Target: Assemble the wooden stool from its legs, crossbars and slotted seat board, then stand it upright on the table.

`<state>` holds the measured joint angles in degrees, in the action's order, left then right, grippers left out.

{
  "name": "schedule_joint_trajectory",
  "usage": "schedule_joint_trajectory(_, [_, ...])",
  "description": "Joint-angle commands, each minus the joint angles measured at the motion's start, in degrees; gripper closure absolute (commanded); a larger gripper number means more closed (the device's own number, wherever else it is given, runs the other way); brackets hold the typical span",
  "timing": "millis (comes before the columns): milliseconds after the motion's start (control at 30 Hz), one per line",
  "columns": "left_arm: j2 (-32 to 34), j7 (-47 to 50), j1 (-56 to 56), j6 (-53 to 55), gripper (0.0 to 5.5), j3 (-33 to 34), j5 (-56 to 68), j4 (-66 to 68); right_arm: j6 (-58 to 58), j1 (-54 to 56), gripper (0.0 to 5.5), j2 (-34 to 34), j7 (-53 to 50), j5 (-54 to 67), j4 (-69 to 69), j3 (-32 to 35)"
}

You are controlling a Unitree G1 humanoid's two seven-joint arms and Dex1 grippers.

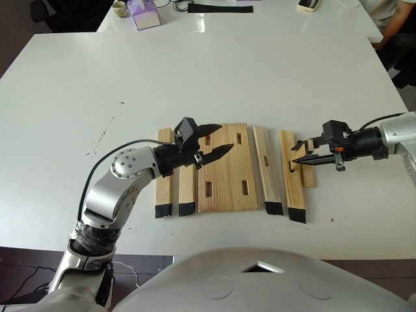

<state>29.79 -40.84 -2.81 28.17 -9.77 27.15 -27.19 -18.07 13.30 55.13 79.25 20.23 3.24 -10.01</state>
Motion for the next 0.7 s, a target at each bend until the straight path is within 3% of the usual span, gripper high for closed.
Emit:
schedule_joint_trajectory(33, [0.9, -1.1, -0.6, 1.0, 2.49, -0.3, -0.2, 0.0, -1.1, -7.6, 4.20, -1.0, -2.2, -5.1, -5.9, -4.7])
schedule_joint_trajectory(300, [1.3, -2.1, -1.0, 1.6, 2.49, 0.1, 0.1, 0.3, -0.2, -16.8, 4.20, -1.8, -6.7, -0.7, -1.2, -1.6])
schedule_joint_trajectory(600, [1.6, -3.6, -2.3, 2.3, 2.49, 0.2, 0.6, 0.6, 2.0, -19.5, 4.20, -3.0, -13.7, -1.4, -0.5, -1.3])
schedule_joint_trajectory(700, [1.5, -3.6, -2.2, 2.4, 2.49, 0.2, 0.6, 0.5, 5.0, -19.4, 3.58, -3.9, -16.1, -4.3, -3.0, -1.9])
